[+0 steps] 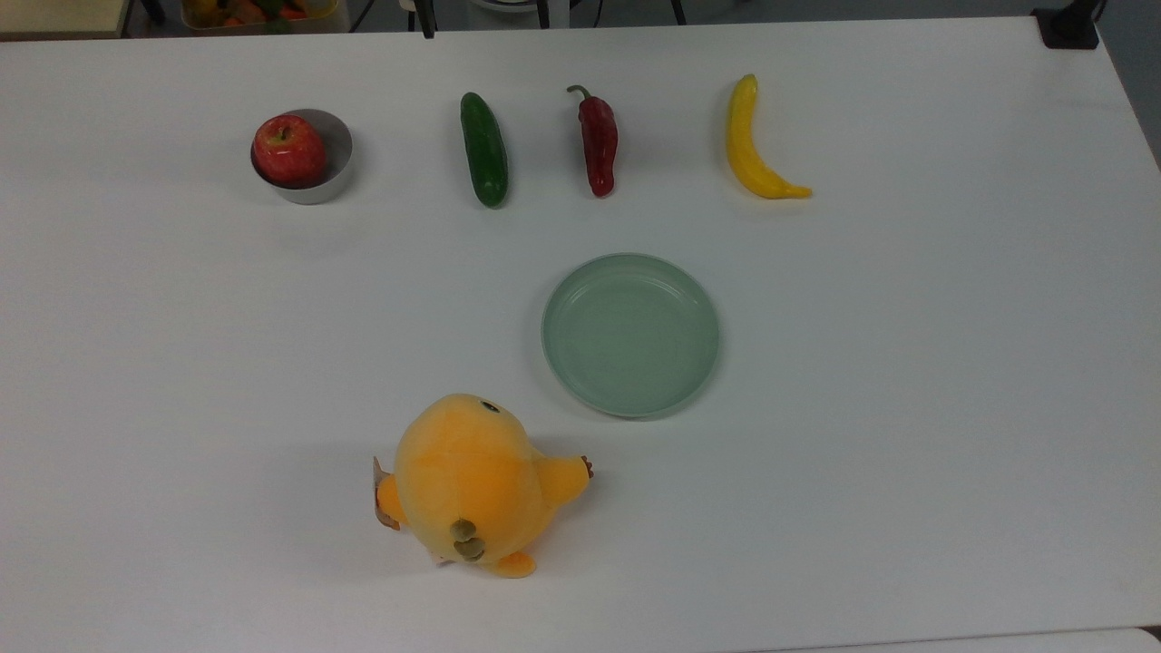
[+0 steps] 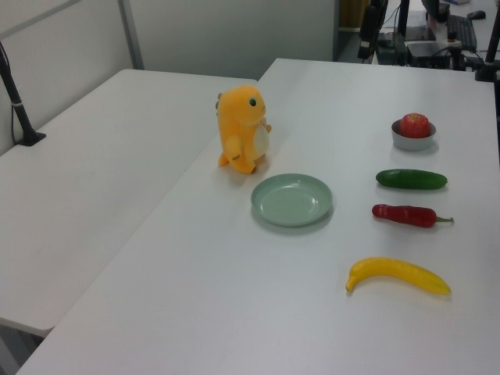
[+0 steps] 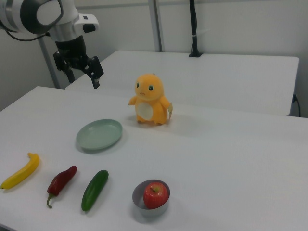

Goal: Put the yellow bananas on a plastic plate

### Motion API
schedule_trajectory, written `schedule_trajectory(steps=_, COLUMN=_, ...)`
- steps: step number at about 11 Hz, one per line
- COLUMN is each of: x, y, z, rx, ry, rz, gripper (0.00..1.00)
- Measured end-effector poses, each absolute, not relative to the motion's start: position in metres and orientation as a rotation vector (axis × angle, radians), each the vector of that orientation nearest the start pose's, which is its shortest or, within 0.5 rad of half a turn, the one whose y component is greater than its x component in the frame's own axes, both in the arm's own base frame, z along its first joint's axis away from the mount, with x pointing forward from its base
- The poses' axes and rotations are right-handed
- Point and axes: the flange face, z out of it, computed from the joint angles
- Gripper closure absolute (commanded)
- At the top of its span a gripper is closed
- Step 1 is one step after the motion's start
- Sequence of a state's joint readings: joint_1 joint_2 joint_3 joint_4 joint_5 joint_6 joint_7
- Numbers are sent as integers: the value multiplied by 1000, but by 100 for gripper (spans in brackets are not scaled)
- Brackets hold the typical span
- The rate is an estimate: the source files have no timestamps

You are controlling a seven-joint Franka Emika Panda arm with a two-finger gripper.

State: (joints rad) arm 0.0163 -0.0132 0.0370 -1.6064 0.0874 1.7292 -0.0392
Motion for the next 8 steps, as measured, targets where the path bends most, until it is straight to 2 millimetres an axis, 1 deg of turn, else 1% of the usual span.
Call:
schedule_trajectory(steps=2, x=564, y=40, z=628, rx=-3044, ry=-135, rz=-200, gripper=0)
schedule_trajectory(steps=8, x=562, y=49, z=611, rx=-3047, ry=-161, rz=-140, gripper=0)
